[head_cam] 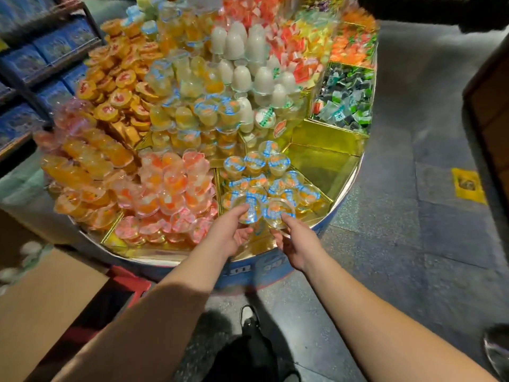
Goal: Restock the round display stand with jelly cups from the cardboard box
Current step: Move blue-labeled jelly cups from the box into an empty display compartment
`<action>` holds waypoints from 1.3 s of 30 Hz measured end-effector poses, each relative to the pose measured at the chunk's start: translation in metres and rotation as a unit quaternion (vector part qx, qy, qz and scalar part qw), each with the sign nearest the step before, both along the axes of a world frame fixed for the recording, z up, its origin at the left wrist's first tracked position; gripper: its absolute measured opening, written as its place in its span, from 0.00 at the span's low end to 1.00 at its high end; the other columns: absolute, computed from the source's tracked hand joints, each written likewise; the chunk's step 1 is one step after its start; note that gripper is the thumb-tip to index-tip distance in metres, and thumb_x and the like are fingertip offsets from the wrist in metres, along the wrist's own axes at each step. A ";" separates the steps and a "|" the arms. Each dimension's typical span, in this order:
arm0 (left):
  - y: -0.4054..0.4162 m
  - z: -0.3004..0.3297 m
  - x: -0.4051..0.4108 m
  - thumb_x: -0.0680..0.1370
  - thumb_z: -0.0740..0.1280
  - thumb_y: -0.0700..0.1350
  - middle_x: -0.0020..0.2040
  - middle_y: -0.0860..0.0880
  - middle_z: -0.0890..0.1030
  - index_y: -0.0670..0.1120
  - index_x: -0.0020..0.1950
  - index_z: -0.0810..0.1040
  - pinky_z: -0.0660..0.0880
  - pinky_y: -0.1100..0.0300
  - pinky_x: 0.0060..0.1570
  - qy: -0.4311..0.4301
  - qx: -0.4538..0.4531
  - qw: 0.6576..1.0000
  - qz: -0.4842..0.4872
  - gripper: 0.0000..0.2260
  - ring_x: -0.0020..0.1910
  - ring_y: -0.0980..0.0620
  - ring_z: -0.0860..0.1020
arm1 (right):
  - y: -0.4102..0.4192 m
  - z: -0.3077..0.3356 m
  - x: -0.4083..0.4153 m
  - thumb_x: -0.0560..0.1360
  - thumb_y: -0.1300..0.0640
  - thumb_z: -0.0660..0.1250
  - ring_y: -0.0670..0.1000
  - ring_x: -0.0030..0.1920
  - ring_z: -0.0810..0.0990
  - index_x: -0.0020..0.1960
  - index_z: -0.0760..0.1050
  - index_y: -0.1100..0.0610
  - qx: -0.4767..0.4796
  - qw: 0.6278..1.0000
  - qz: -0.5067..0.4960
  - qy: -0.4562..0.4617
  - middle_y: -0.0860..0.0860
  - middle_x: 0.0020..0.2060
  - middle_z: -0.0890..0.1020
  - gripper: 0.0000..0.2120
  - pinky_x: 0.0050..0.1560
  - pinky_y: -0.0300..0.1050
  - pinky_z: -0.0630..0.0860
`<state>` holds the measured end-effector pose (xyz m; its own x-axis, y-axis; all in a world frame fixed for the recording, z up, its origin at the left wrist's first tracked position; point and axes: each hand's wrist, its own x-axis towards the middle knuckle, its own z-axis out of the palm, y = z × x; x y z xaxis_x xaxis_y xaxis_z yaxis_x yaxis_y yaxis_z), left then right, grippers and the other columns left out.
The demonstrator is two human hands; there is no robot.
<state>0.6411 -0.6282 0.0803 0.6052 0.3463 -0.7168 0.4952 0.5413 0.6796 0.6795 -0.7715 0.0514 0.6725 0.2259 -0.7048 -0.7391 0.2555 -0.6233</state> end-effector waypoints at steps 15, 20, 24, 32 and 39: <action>0.065 -0.079 0.136 0.79 0.67 0.49 0.67 0.42 0.73 0.46 0.62 0.76 0.72 0.58 0.40 0.071 0.000 0.997 0.012 0.14 0.41 0.47 0.77 | 0.071 -0.052 0.156 0.76 0.49 0.70 0.47 0.39 0.80 0.58 0.77 0.54 -0.134 0.988 0.076 0.003 0.49 0.39 0.81 0.14 0.36 0.41 0.69; 0.069 -0.088 0.147 0.79 0.67 0.51 0.60 0.47 0.76 0.46 0.65 0.76 0.65 0.61 0.30 0.117 0.015 0.993 0.008 0.17 0.37 0.49 0.79 | 0.084 -0.070 0.173 0.75 0.49 0.72 0.48 0.37 0.82 0.58 0.77 0.56 -0.138 0.988 0.062 0.020 0.51 0.38 0.83 0.16 0.33 0.41 0.71; 0.070 -0.093 0.152 0.78 0.68 0.54 0.61 0.46 0.77 0.46 0.65 0.75 0.65 0.61 0.28 0.127 0.017 0.992 0.018 0.19 0.31 0.52 0.77 | 0.089 -0.078 0.179 0.78 0.51 0.69 0.48 0.37 0.81 0.60 0.74 0.57 -0.136 0.988 0.068 0.017 0.52 0.38 0.81 0.15 0.32 0.40 0.71; 0.075 -0.099 0.152 0.80 0.66 0.51 0.56 0.42 0.82 0.44 0.65 0.76 0.70 0.59 0.35 0.099 0.025 0.995 0.022 0.17 0.35 0.51 0.77 | 0.095 -0.083 0.177 0.78 0.47 0.67 0.55 0.45 0.82 0.54 0.68 0.54 -0.216 0.970 0.105 -0.025 0.53 0.39 0.80 0.13 0.49 0.50 0.79; 0.072 -0.093 0.148 0.79 0.66 0.55 0.46 0.56 0.72 0.44 0.70 0.70 0.67 0.62 0.29 0.083 0.065 0.994 0.004 0.24 0.45 0.48 0.80 | 0.095 -0.076 0.182 0.77 0.46 0.64 0.55 0.47 0.85 0.63 0.68 0.57 -0.316 0.927 0.188 -0.072 0.48 0.38 0.77 0.20 0.56 0.58 0.77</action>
